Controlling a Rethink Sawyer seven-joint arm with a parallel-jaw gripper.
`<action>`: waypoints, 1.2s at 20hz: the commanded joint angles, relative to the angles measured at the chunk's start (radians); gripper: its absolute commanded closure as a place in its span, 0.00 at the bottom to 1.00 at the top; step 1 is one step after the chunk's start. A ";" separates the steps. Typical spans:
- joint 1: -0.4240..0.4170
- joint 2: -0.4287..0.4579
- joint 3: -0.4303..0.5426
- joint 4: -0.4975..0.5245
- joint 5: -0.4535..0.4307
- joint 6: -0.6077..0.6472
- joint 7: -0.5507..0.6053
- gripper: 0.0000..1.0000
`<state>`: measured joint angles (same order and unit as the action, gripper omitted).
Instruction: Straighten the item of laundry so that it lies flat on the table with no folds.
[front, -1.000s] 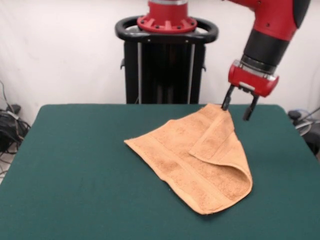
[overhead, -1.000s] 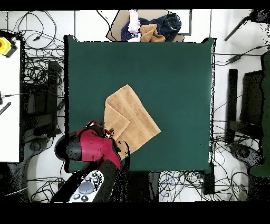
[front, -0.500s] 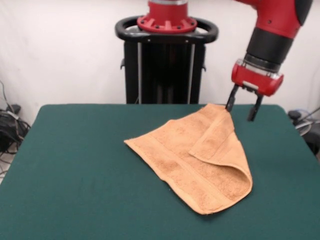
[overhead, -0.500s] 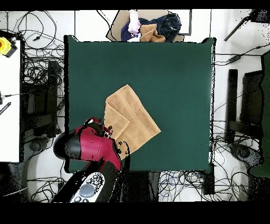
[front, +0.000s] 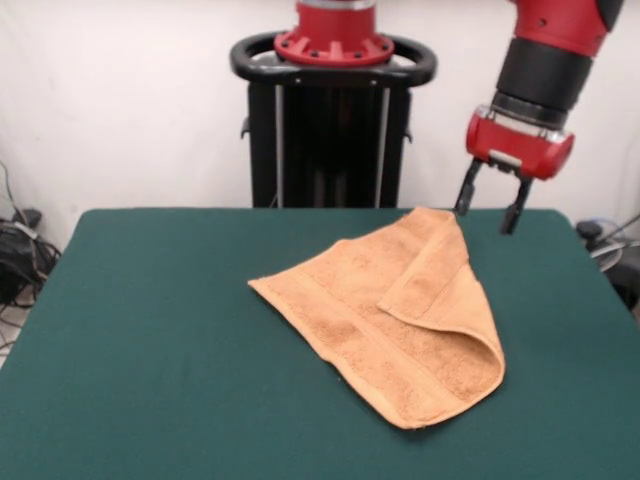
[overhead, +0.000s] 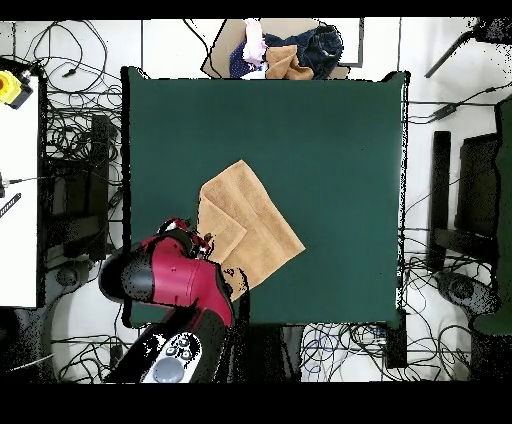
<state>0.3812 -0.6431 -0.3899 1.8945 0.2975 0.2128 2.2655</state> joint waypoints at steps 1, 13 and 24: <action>-0.082 0.020 0.067 0.016 0.000 -0.035 0.135 0.00; -0.163 0.060 0.118 0.024 -0.047 -0.138 0.110 0.00; -0.233 0.092 0.193 0.028 -0.084 -0.210 0.109 0.00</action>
<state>0.1841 -0.6236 -0.3505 1.8984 0.2511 0.0639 2.2655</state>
